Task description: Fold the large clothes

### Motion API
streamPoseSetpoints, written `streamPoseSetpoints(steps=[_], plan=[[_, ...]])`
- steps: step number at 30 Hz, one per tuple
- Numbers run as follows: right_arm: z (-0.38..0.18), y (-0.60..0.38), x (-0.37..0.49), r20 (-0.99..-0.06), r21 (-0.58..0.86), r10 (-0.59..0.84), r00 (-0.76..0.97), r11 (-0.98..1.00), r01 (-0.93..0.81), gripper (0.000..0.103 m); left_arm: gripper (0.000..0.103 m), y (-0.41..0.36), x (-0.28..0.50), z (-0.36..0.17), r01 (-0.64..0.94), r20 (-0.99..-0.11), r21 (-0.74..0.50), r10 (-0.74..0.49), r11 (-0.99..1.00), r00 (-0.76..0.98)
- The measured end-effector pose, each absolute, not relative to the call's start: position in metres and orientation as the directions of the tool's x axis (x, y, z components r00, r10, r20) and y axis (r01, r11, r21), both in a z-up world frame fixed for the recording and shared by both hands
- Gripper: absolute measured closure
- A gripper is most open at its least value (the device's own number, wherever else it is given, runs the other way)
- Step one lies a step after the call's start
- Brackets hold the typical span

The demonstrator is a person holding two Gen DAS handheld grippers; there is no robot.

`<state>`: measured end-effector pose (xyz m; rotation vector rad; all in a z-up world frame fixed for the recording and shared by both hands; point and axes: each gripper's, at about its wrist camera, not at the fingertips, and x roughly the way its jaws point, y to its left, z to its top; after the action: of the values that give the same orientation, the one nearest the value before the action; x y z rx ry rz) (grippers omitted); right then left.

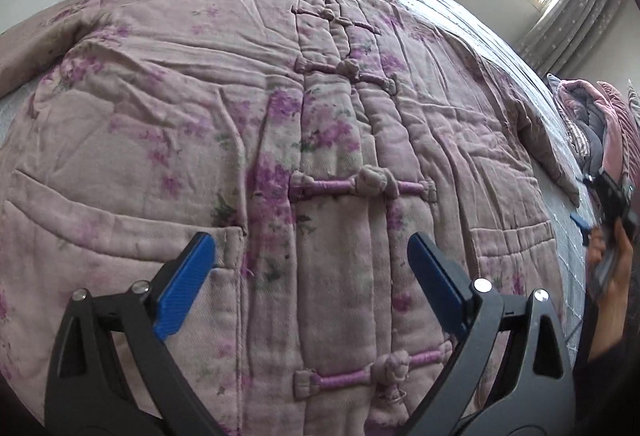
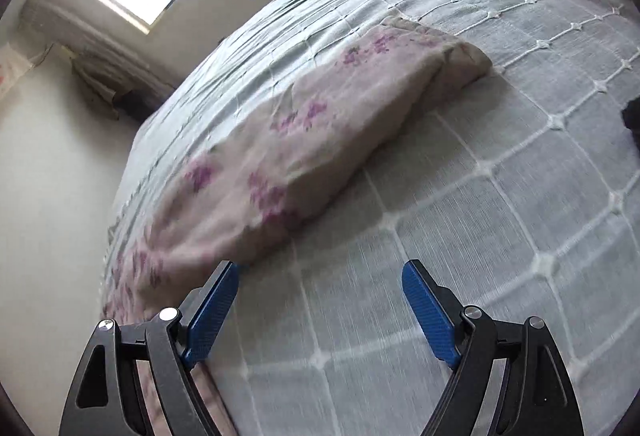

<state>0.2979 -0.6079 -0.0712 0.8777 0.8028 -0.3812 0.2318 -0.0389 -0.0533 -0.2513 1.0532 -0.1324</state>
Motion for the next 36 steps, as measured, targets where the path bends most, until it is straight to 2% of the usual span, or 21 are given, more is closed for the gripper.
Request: streamPoseSetpoints(steps=[2,4,6,8,11,14,25,30,36], plan=[[-0.079,-0.625,0.317,-0.754,0.540,-0.032,0.656,0.537,0.648,0.018,0.006,-0.040,0.232,-0.053,-0.001,-0.836,-0.244,-0.209,0.970,0.508],[-0.085,-0.639,0.333,-0.785,0.485,-0.101,0.612,0.514,0.707,0.019,0.006,-0.041,0.233,-0.057,0.000,-0.840,-0.231,-0.199,0.973,0.505],[-0.086,-0.645,0.344,-0.804,0.415,-0.170,0.569,0.524,0.744,0.035,0.006,-0.043,0.234,-0.060,0.002,-0.846,-0.219,-0.190,0.976,0.499],[-0.088,-0.651,0.352,-0.813,0.370,-0.213,0.542,0.531,0.763,0.071,0.006,-0.044,0.231,-0.059,0.019,-0.843,-0.207,-0.189,0.978,0.504],[-0.086,-0.647,0.361,-0.811,0.300,-0.260,0.523,0.583,0.755,0.090,0.006,-0.042,0.229,-0.057,0.021,-0.839,-0.213,-0.194,0.977,0.508],[-0.074,-0.643,0.366,-0.804,0.220,-0.319,0.503,0.625,0.749,0.095,0.006,-0.041,0.230,-0.059,0.014,-0.844,-0.195,-0.175,0.981,0.508],[-0.030,-0.640,0.353,-0.728,0.197,-0.442,0.524,0.597,0.777,0.096,0.006,-0.044,0.233,-0.059,0.014,-0.853,-0.168,-0.153,0.986,0.499],[0.024,-0.631,0.356,-0.666,0.176,-0.473,0.576,0.651,0.738,0.096,0.006,-0.043,0.234,-0.058,0.013,-0.856,-0.186,-0.168,0.982,0.489],[0.057,-0.617,0.349,-0.663,0.113,-0.518,0.540,0.644,0.756,0.099,0.006,-0.040,0.234,-0.057,0.011,-0.856,-0.205,-0.185,0.979,0.483]])
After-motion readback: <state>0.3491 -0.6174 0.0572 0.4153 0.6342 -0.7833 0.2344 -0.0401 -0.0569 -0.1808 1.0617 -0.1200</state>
